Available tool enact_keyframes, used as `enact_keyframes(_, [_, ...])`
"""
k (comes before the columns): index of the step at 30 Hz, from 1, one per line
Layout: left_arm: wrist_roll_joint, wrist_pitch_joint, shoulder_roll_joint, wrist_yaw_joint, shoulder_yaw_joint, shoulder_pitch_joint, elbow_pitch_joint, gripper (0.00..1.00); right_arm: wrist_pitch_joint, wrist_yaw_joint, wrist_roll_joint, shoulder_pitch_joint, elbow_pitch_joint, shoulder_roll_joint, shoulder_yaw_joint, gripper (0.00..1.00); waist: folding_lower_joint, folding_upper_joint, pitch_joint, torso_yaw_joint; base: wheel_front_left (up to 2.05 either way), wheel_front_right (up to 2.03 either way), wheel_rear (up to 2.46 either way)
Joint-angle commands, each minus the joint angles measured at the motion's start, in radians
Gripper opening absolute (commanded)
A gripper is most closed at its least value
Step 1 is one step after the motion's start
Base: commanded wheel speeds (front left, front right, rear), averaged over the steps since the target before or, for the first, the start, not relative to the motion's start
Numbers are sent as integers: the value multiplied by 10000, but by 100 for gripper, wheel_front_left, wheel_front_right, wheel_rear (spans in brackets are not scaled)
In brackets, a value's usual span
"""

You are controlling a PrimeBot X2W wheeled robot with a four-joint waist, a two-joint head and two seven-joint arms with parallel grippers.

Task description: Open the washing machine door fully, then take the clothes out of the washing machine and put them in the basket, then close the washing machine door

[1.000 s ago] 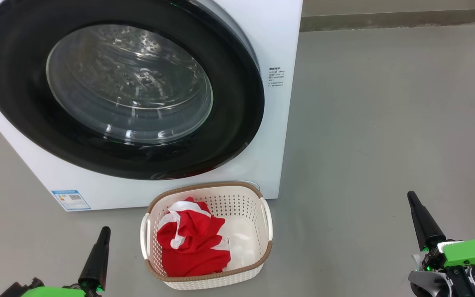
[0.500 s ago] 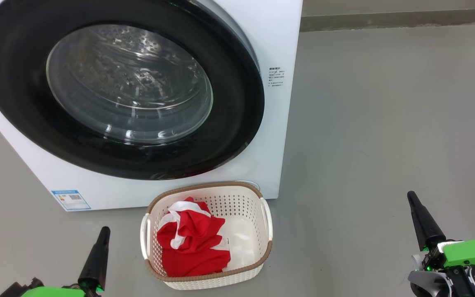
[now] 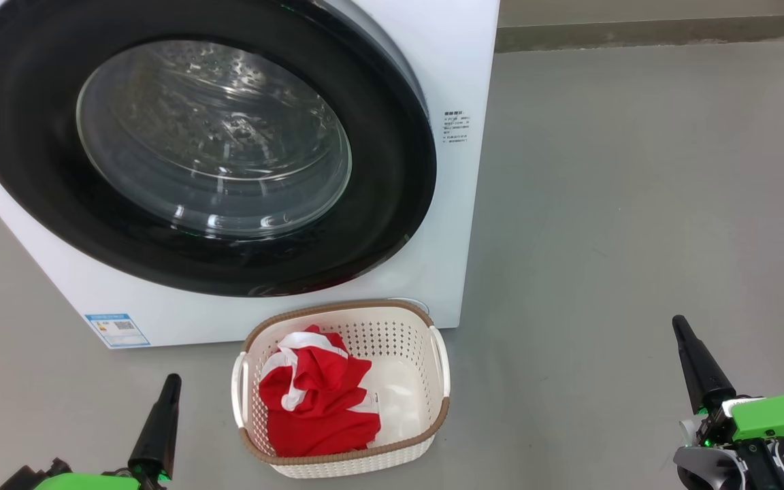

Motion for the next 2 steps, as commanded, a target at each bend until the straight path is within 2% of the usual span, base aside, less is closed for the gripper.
enact_keyframes(1, [49, 94, 94, 4, 376, -408, -206, 0, 49, 6, -2, -409, -267, -34, 119, 0, 0, 0, 0, 0, 0, 0, 0])
enact_keyframes(2, [50, 95, 93, 4, 377, -408, -206, 0, 50, 6, -3, -409, -267, -33, 119, 0, 0, 0, 0, 0, 0, 0, 0])
